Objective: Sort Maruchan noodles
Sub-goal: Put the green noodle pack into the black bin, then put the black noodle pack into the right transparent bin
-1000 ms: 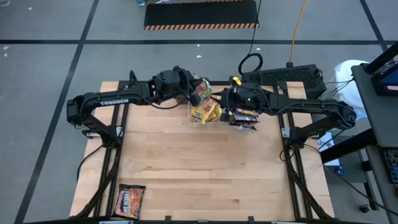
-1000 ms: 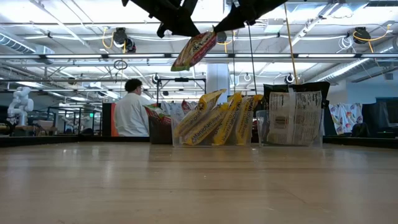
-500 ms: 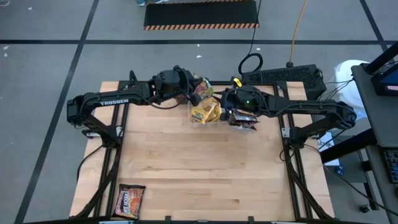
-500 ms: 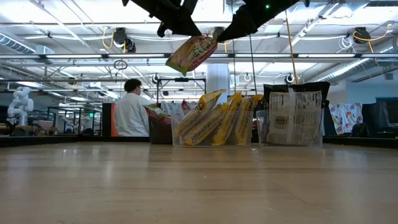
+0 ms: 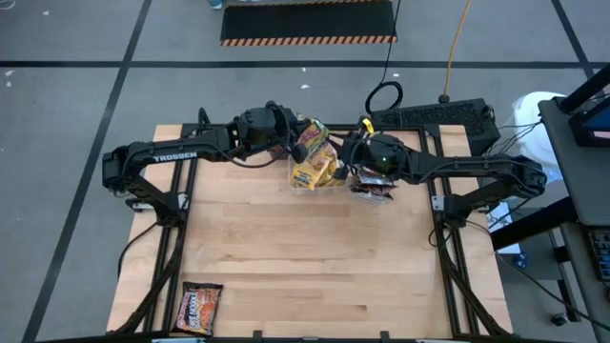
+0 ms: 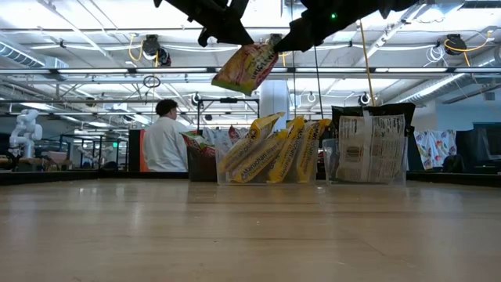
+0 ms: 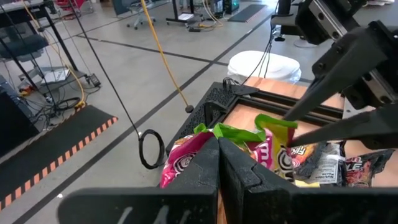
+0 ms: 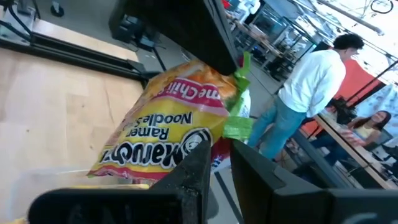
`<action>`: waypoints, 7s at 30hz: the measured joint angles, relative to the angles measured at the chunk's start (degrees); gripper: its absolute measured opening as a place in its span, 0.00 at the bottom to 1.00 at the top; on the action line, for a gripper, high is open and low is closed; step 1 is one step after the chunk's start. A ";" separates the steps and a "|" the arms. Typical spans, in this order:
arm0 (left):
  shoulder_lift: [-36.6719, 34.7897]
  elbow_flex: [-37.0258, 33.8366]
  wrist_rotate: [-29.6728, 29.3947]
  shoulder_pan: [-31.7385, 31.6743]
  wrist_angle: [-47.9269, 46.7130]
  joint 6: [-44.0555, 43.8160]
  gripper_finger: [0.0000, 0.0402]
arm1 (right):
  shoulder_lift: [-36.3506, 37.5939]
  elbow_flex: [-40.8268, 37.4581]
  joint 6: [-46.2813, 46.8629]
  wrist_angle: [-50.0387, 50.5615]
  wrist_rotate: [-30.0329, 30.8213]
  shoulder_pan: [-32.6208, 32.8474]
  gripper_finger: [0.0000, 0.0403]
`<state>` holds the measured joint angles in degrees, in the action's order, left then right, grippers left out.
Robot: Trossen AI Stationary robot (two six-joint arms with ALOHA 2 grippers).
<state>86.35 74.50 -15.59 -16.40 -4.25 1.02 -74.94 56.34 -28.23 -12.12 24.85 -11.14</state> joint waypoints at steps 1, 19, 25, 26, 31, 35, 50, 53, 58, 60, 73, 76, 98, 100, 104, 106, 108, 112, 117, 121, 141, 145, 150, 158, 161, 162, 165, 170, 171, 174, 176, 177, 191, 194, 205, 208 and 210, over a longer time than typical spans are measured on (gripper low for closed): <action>0.00 0.00 0.02 0.00 0.00 0.00 0.00 | 0.00 0.00 -0.13 0.00 0.43 0.00 0.15; -0.02 0.00 -0.18 2.46 0.20 0.31 0.00 | 0.00 -0.04 -1.29 -4.31 0.64 -0.82 0.15; -0.02 0.00 -0.05 3.58 0.20 2.17 0.00 | 0.00 -0.04 -1.16 -4.13 0.66 -0.94 0.15; -0.02 0.00 -0.05 3.74 0.24 2.43 0.00 | 0.00 -0.04 -1.15 -4.02 0.66 -0.94 0.15; -0.02 0.00 0.24 4.02 0.33 3.23 0.00 | 0.00 -0.03 -1.11 -3.92 0.66 -0.95 0.15; -0.02 0.00 0.30 4.00 1.33 4.19 0.00 | 0.00 -0.02 -0.98 -3.27 0.64 -1.18 0.15; -0.02 0.00 0.13 3.41 1.95 5.35 0.00 | 0.00 -0.02 3.43 1.19 -11.71 -1.18 0.15; -0.02 0.00 0.13 3.41 1.95 6.24 0.00 | 0.02 -0.02 3.76 1.29 -12.95 -1.50 0.15; -0.02 0.00 -0.04 3.39 2.03 6.45 0.00 | 0.02 -0.02 4.63 1.59 -12.97 -2.32 0.15; -0.02 0.00 -0.81 3.37 2.02 6.69 0.00 | 0.02 -0.02 6.42 1.81 -13.05 -2.70 0.15; -0.02 0.00 -1.42 3.37 3.73 7.74 0.00 | 0.02 0.04 8.03 4.40 -16.16 -4.39 0.13; -0.02 0.00 -1.42 3.37 4.00 7.74 0.00 | 0.02 0.04 6.88 4.70 -16.17 -4.39 0.07; -0.02 0.00 -4.29 3.37 2.34 8.28 0.04 | 0.02 0.04 0.29 4.66 -16.01 -4.39 0.00; -0.02 0.00 -5.84 3.26 2.06 8.78 0.04 | 0.02 0.04 0.29 4.53 -15.97 -4.42 0.00; 0.00 0.00 -9.54 2.96 0.32 9.33 0.03 | 0.02 0.04 0.09 3.59 -15.90 -4.44 0.00; 0.00 0.00 -10.96 2.73 -1.14 9.31 0.04 | 0.02 0.04 0.07 3.00 -15.90 -4.44 0.00; 0.00 0.00 -12.03 2.51 -2.58 9.20 0.04 | 0.02 0.04 0.07 3.05 -15.93 -4.59 0.00; 0.00 0.00 -14.43 2.17 -4.94 7.49 0.04 | 0.02 0.02 0.07 3.37 -15.95 -4.91 0.00; 0.00 0.00 -16.61 2.19 -6.82 6.80 0.04 | 0.02 0.02 0.07 3.30 -15.97 -4.94 0.00; 0.00 0.00 -16.61 2.19 -6.83 6.78 0.04 | 0.02 0.02 -0.32 3.27 -15.97 -5.05 0.00; 0.00 0.00 -16.54 2.21 -10.50 6.19 0.04 | -5.29 0.02 0.14 -6.50 -25.19 -16.26 0.00; 0.00 0.00 -16.50 2.21 -10.70 6.19 0.04 | -9.09 1.59 -0.26 -7.48 -25.21 -17.63 0.00; 0.00 0.00 -16.48 2.21 -10.95 6.19 0.04 | -14.82 5.58 -1.05 -7.52 -25.23 -19.24 0.00; 0.00 0.00 -16.44 2.09 -13.94 6.21 0.04 | -23.60 11.09 -1.09 -7.32 -26.59 -20.93 0.00; 0.00 0.00 -16.46 1.80 -15.69 6.19 0.04 | -25.23 11.44 -0.84 -7.36 -26.53 -21.16 0.00; 0.00 0.00 -16.46 1.74 -16.31 6.11 0.04 | -25.45 11.43 -0.31 -7.41 -26.53 -21.16 0.00; 0.00 0.00 -16.44 1.42 -17.22 5.95 0.04 | -25.57 11.43 0.96 -6.77 -26.59 -21.06 0.00; 0.00 0.00 -16.46 1.03 -16.79 5.89 0.04 | -25.53 11.43 0.27 -5.93 -26.68 -19.96 0.00; 0.00 0.00 -16.46 1.03 -16.79 5.80 0.04 | -25.53 11.43 0.19 -5.75 -26.70 -19.86 0.00; 0.00 0.00 -16.46 1.03 -16.81 5.73 0.04 | -25.53 11.43 0.11 -5.68 -26.70 -19.87 0.00; 0.00 0.00 -16.46 1.05 -16.79 5.75 0.04 | -25.53 11.43 0.28 -5.63 -26.70 -19.89 0.00; 0.00 0.00 -16.46 1.05 -16.79 5.75 0.04 | -25.53 11.43 0.40 -5.50 -26.70 -19.91 0.00; -0.57 0.00 -16.44 1.05 -19.71 5.04 0.04 | -25.23 11.37 -4.33 -4.23 -26.48 -16.75 0.19; -1.81 0.02 -16.48 1.05 -22.49 3.73 0.04 | -24.24 11.32 -4.60 -4.34 -26.46 -16.16 0.23; -11.97 0.06 -14.35 2.34 -40.22 -3.96 0.04 | -15.91 11.32 -7.64 -0.25 -26.37 -13.98 0.26; -15.32 0.04 -8.99 3.46 -50.46 -7.67 0.04 | -11.84 11.37 -9.40 2.61 -26.39 -12.42 0.26; -17.49 0.04 -4.70 4.46 -56.15 -11.38 0.04 | -8.78 11.34 -9.59 5.74 -26.42 -11.23 0.26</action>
<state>68.86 74.54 -20.30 -11.94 -60.40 -10.37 -83.72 67.68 -37.82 -6.38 -1.56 -22.37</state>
